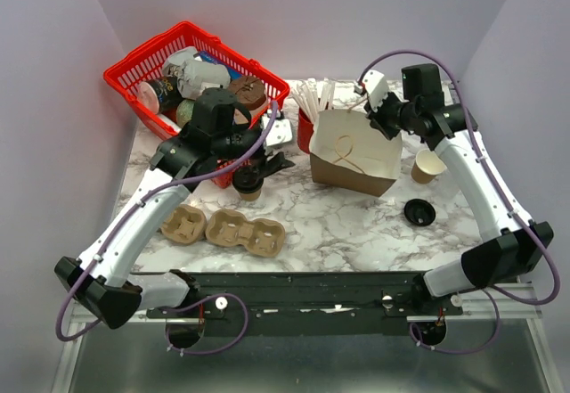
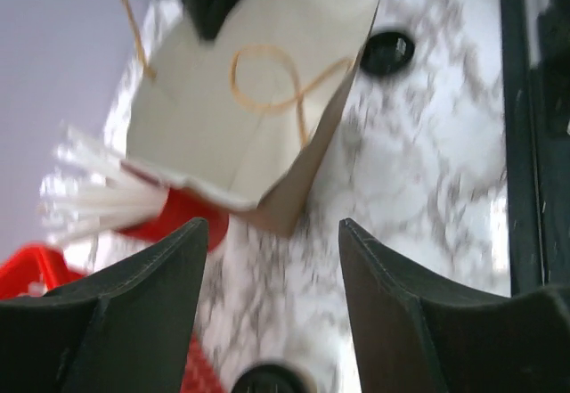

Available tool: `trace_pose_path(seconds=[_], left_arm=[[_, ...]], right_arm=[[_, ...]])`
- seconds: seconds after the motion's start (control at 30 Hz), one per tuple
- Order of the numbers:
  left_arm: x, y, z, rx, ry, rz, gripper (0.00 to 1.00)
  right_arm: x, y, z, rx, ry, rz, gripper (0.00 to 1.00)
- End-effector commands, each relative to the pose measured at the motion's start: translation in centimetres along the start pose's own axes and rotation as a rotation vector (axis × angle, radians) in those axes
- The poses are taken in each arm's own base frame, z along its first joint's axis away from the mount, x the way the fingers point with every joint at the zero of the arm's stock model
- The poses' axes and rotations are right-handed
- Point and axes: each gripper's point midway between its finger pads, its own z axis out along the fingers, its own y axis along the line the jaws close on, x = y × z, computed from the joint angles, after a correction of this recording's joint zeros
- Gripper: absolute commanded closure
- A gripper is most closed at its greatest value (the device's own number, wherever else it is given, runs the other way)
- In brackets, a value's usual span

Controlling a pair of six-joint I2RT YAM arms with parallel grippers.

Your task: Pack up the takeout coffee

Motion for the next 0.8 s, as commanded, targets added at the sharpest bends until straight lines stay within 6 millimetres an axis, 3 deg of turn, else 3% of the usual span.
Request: trace_pose_path(seconds=[0.0, 0.03, 0.1, 0.13, 0.23, 0.4, 0.53, 0.77], left_arm=[[7.0, -4.0, -4.0, 0.217, 0.245, 0.076, 0.30], [9.0, -6.0, -5.3, 0.286, 0.315, 0.055, 0.29], [11.6, -6.9, -6.7, 0.312, 0.415, 0.071, 0.29], [13.5, -8.5, -7.5, 0.382, 0.465, 0.079, 0.29], [16.6, -10.4, -8.2, 0.436, 0.528, 0.068, 0.29], [19.0, -11.4, -8.2, 0.480, 0.526, 0.156, 0.29], [22.0, -12.3, -8.1, 0.575, 0.571, 0.188, 0.31], [25.0, -12.2, -7.1, 0.617, 0.604, 0.209, 0.35]], right_arm=[[0.6, 0.8, -2.3, 0.016, 0.005, -0.033, 0.99], [1.1, 1.3, -2.6, 0.001, 0.016, -0.035, 0.99], [1.5, 1.9, -2.9, -0.013, 0.023, -0.034, 1.00], [1.6, 2.0, -3.0, -0.018, 0.027, -0.030, 1.00], [1.9, 2.3, -3.3, -0.018, 0.030, -0.023, 0.99], [1.8, 2.9, -3.4, -0.049, 0.022, -0.023, 1.00], [1.5, 3.3, -3.5, -0.077, 0.019, -0.026, 1.00], [1.2, 3.3, -3.6, -0.082, 0.012, -0.025, 0.99]])
